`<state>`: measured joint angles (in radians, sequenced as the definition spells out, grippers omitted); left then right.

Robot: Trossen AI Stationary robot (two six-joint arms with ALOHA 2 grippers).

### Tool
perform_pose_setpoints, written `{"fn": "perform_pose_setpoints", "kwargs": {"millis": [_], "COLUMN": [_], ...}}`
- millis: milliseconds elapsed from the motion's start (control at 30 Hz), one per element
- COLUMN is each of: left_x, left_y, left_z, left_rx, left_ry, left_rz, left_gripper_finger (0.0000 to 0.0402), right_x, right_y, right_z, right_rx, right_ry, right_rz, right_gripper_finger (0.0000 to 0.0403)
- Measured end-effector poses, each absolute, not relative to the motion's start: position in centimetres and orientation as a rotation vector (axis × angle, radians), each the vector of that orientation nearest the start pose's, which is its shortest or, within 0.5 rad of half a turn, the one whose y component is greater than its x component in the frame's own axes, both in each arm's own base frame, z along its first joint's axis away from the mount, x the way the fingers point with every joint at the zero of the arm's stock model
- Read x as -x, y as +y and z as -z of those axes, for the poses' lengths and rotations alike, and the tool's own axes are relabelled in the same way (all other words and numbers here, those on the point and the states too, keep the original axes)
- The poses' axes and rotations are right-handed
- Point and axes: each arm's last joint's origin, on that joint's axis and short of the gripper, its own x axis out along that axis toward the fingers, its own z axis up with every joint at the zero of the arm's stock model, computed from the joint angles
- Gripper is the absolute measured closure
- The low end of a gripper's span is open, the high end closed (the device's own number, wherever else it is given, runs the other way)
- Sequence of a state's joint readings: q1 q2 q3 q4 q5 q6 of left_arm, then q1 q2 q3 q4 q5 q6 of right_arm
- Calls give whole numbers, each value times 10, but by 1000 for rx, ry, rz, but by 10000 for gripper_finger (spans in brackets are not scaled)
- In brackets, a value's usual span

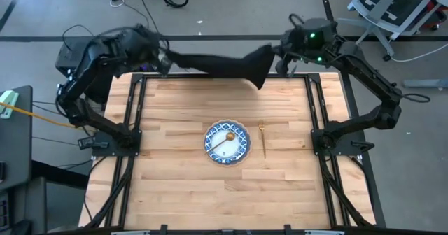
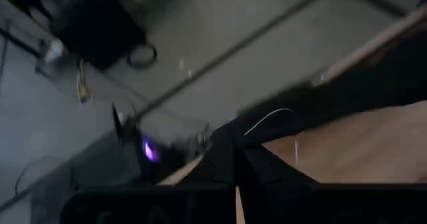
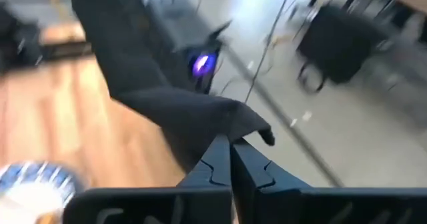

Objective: Set table place
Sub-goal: Fold the black napkin

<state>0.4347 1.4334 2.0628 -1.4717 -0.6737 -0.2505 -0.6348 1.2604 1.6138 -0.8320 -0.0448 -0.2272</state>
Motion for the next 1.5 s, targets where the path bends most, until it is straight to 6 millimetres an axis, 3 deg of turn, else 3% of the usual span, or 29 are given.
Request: {"fn": "perform_pose_setpoints", "kwargs": {"millis": [467, 633, 967, 1233, 1500], "left_x": [-213, -223, -227, -225, -226], "left_y": [49, 31, 2, -2, 29], "left_z": [-433, -402, -350, -328, -313], "left_rx": [242, 308, 392, 416, 408], "left_ry": [952, 1081, 1285, 1351, 1301], "left_rz": [-900, -811, -757, -819, -975], "left_gripper_finger": [396, 396, 396, 396, 396], "right_x": [-198, -196, -200, -200, -198], "right_y": [-95, -80, -53, -51, -68], "right_z": [-385, -362, -314, -300, -288], "right_rx": [-94, -166, -274, -277, -290], "right_ry": [724, 781, 921, 957, 976], "right_rz": [401, 373, 315, 385, 496], "right_gripper_finger": [403, 403, 403, 403, 403]}}
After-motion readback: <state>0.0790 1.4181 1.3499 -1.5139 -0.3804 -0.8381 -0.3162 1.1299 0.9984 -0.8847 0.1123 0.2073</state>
